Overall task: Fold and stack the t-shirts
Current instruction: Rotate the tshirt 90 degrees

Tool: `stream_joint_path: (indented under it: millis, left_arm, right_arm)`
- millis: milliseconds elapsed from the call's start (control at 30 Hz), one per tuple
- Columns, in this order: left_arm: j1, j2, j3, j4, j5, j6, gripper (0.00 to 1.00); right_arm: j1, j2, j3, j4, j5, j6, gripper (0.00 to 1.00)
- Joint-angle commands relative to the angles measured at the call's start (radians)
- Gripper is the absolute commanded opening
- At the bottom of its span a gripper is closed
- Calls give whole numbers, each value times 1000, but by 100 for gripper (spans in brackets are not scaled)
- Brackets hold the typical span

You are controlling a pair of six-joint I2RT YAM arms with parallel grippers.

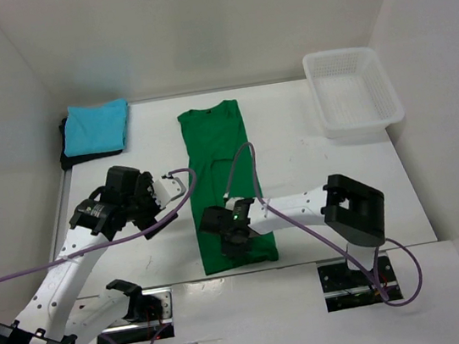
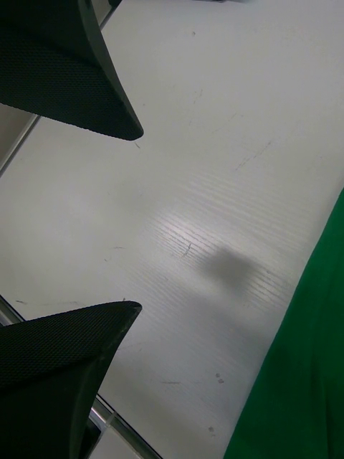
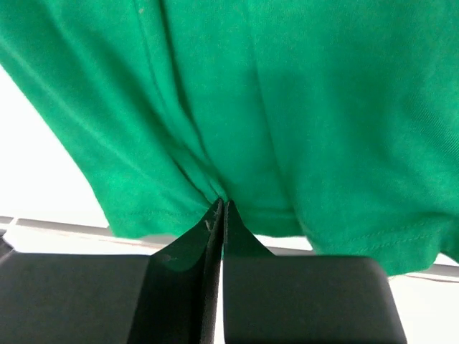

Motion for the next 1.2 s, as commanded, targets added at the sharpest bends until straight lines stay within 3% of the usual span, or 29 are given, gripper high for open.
stream_joint_path:
  millis: [0,200,233,267,333,733,867,1000,1067,1167]
  left_arm:
    - [5,-15,-5,-10,8,-1,99]
    - [5,-6,-5,-10,8,8,99]
    - [5,-6,-5,-10,8,8,99]
    - [5,-6,-5,-10,8,8,99]
    - [5,-6,-5,-10,8,8,99]
    - [5,-6,-5,-32,-1,8,99]
    - [-47,3,47,-85,50,76,99]
    - [-118,23,123,-176,132,132,99]
    - [-156,32,141,-202,147,185,99]
    - [-196,12,117,-224,159,312,99]
  right_arm:
    - [-3,-80,-31,75,-34,48,0]
    - [35,-155,-83,153,-48,91,0]
    - [35,-164,-100,153,-48,114,3]
    - [35,-164,-117,153,-48,127,15]
    - [35,-155,-143,121,-59,136,22]
    - [6,-117,-123,58,-19,88,22]
    - [6,-106,-114,23,-19,88,26]
    - [6,-221,-114,23,6,116,32]
    - [6,-348,-138,10,33,142,39]
    - [6,-513,-189,-40,46,208,43]
